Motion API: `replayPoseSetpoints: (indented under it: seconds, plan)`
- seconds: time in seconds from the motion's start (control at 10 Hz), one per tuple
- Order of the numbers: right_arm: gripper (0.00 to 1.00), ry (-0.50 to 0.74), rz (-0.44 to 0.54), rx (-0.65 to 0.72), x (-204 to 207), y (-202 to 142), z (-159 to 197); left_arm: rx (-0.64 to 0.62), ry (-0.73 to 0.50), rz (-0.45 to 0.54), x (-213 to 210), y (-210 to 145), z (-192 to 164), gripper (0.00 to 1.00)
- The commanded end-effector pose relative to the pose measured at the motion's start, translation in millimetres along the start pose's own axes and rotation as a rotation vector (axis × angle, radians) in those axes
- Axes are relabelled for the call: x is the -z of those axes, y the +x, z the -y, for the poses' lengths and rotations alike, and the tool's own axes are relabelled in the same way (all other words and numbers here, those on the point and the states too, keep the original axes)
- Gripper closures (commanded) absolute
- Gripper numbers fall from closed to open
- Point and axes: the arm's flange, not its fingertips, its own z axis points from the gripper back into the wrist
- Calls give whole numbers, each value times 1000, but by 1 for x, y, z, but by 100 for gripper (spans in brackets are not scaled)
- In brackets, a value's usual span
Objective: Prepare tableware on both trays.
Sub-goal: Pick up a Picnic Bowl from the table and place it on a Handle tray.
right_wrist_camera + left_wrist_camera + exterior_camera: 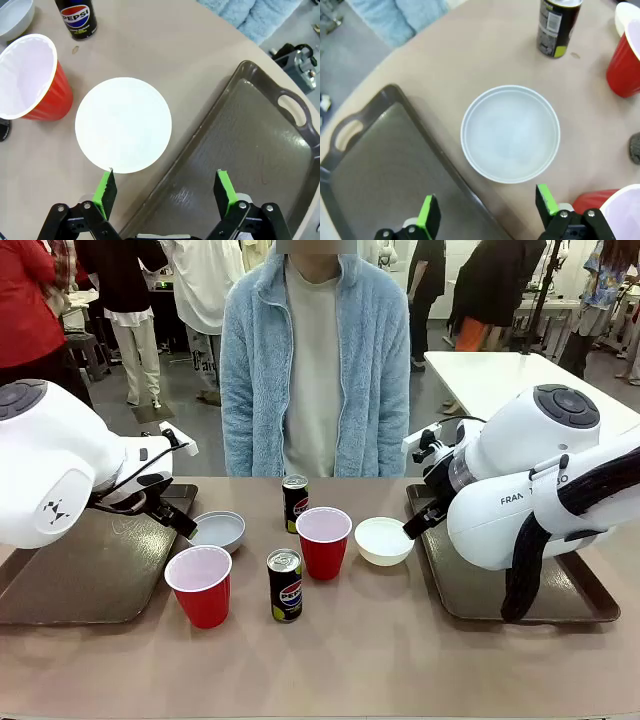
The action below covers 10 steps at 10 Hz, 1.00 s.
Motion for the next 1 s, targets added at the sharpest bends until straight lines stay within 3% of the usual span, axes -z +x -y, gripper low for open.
replayPoseSetpoints:
  seconds: [0.0, 0.9]
  plan:
    - [0, 0, 0, 0, 0, 0, 0, 0, 0, 0, 0, 0, 0, 0]
    - [0, 0, 0, 0, 0, 0, 0, 0, 0, 0, 0, 0, 0, 0]
